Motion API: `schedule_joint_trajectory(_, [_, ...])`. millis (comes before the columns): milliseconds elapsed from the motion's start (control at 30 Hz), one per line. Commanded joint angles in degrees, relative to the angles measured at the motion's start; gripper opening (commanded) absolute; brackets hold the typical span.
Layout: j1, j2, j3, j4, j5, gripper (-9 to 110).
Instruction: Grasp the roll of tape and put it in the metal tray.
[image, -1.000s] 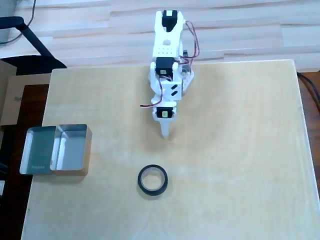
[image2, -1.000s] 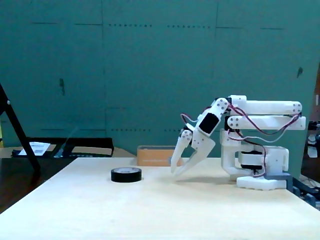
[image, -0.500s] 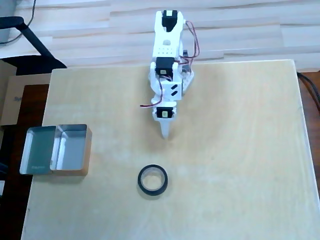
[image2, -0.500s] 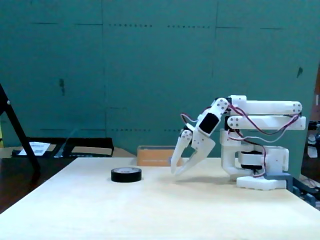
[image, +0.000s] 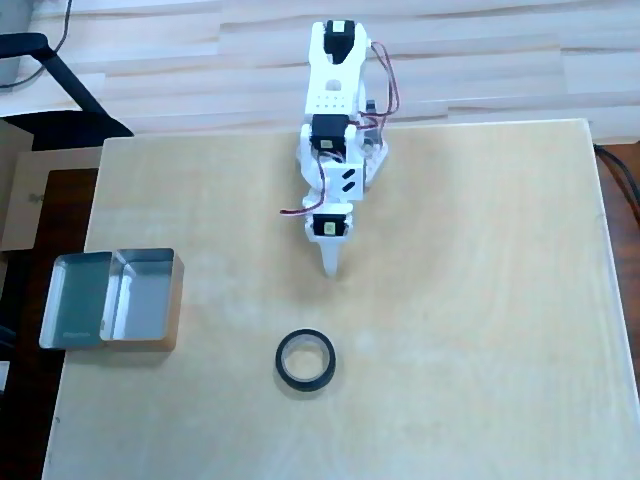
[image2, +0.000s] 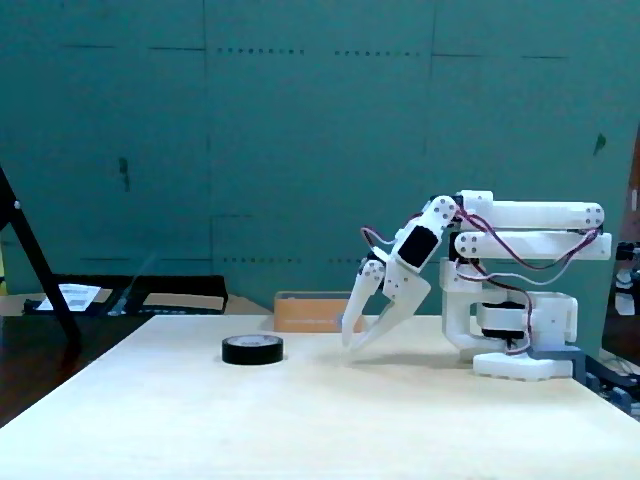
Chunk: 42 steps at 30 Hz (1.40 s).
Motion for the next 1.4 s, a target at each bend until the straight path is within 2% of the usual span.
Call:
schedule_joint_trajectory(0, [0.35, 16.35, 0.53, -0.44, -0.18, 0])
schedule_joint_trajectory(867, [-0.44, 16.35, -0.26, -0.09, -0.09, 0])
schedule_joint_trajectory(1000, [-0.35, 16.0, -6.24, 5.01, 0.35, 0])
schedule_joint_trajectory(1133, [-0.35, 16.08, -17.23, 14.15, 7.03, 0])
schedule_joint_trajectory(1267, [-0.26, 16.26, -24.61, 13.45, 10.63, 0])
schedule_joint_trajectory(1367, [-0.18, 15.47, -30.59, 8.44, 11.87, 0])
